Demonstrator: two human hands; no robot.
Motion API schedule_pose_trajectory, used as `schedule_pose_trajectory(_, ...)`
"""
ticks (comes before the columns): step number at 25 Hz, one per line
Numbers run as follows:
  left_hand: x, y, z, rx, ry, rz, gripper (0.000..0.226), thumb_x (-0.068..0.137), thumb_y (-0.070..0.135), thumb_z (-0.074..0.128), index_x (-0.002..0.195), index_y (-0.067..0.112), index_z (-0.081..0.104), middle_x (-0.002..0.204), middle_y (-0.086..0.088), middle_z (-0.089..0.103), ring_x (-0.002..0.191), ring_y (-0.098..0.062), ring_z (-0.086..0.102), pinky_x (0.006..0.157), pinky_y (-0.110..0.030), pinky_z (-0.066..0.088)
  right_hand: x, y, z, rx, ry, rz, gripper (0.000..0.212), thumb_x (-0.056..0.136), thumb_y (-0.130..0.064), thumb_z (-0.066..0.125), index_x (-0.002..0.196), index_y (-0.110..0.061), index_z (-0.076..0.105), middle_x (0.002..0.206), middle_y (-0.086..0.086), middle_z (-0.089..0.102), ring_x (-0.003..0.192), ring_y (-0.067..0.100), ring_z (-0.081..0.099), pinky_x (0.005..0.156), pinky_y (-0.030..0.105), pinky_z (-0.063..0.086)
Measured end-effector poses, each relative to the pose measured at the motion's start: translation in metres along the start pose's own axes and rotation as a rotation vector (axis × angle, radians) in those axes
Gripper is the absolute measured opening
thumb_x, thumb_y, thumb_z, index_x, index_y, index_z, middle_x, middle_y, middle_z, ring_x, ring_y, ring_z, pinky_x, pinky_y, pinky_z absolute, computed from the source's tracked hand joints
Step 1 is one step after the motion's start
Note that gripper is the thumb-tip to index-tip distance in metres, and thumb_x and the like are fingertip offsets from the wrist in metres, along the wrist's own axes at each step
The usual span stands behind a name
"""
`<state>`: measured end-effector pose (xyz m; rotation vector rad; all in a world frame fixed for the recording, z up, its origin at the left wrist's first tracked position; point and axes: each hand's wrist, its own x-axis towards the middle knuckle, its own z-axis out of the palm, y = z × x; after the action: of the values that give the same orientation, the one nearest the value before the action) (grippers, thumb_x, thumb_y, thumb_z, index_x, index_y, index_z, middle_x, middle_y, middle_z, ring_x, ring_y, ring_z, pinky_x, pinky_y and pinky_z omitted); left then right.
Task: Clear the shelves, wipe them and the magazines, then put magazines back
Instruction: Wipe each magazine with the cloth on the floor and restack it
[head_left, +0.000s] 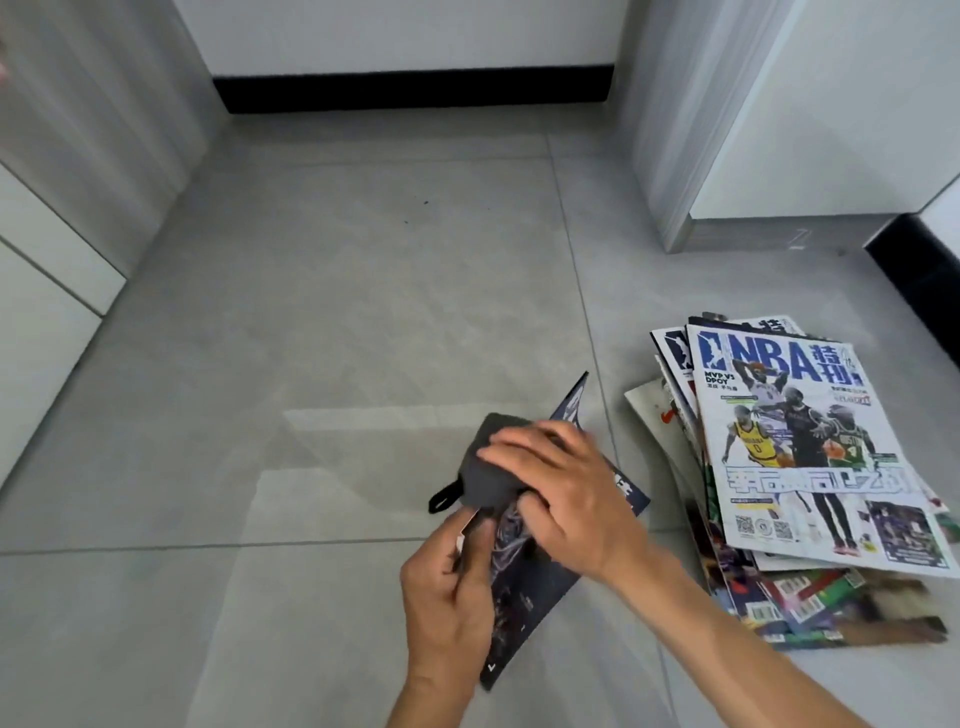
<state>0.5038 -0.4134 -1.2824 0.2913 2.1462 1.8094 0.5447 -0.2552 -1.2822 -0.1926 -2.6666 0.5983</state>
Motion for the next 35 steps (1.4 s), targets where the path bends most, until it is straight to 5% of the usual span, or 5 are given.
schedule_pose_trajectory(16, 0.004, 0.026, -0.009, 0.103, -0.023, 0.175, 0.019, 0.089, 0.027, 0.060, 0.102, 0.030, 0.073, 0.088, 0.018, 0.075, 0.084, -0.004, 0.071, 0.077, -0.027, 0.057, -0.002, 0.054, -0.010, 0.112, 0.033, 0.515, 0.044, 0.091, -0.002, 0.051, 0.130, -0.021, 0.060, 0.128, -0.002, 0.061, 0.116, 0.016, 0.054, 0.105, 0.048, 0.047)
schedule_pose_trajectory(20, 0.012, 0.044, -0.006, 0.066, 0.081, 0.207, 0.017, 0.089, 0.029, 0.059, 0.098, 0.039, 0.069, 0.088, 0.023, 0.073, 0.082, 0.001, 0.069, 0.075, -0.025, 0.056, 0.005, 0.042, -0.032, 0.565, 0.536, 0.987, 0.047, 0.092, 0.008, 0.048, 0.123, -0.024, 0.063, 0.109, -0.013, 0.066, 0.094, 0.002, 0.060, 0.081, 0.008, 0.047)
schedule_pose_trajectory(25, 0.009, 0.046, 0.014, 0.270, -0.089, 0.688, 0.037, 0.087, 0.004, 0.060, 0.120, 0.017, 0.069, 0.122, 0.009, 0.067, 0.112, -0.012, 0.063, 0.096, -0.025, 0.049, 0.023, -0.021, -0.052, 1.577, 0.445, 1.097, 0.024, 0.094, -0.014, 0.054, 0.113, -0.014, 0.068, 0.104, 0.008, 0.073, 0.093, 0.026, 0.066, 0.086, 0.038, 0.053)
schedule_pose_trajectory(29, 0.007, 0.021, 0.013, 0.334, -0.292, 0.840, 0.041, 0.091, 0.016, 0.060, 0.132, 0.018, 0.062, 0.141, 0.008, 0.056, 0.122, -0.021, 0.054, 0.100, -0.038, 0.046, 0.025, -0.038, -0.052, 1.345, 0.436, 1.061, 0.027, 0.087, -0.001, 0.064, 0.113, -0.010, 0.067, 0.105, 0.019, 0.074, 0.083, 0.028, 0.069, 0.078, 0.039, 0.055)
schedule_pose_trajectory(35, 0.019, 0.007, -0.003, -0.429, -0.377, -0.283, 0.085, 0.074, 0.075, 0.062, 0.139, 0.021, 0.054, 0.140, -0.005, 0.057, 0.130, -0.025, 0.054, 0.109, -0.041, 0.044, 0.003, -0.046, -0.045, 1.507, 0.304, 1.085, 0.042, 0.071, 0.017, 0.062, 0.104, -0.006, 0.070, 0.090, 0.021, 0.075, 0.067, 0.028, 0.070, 0.060, 0.034, 0.059)
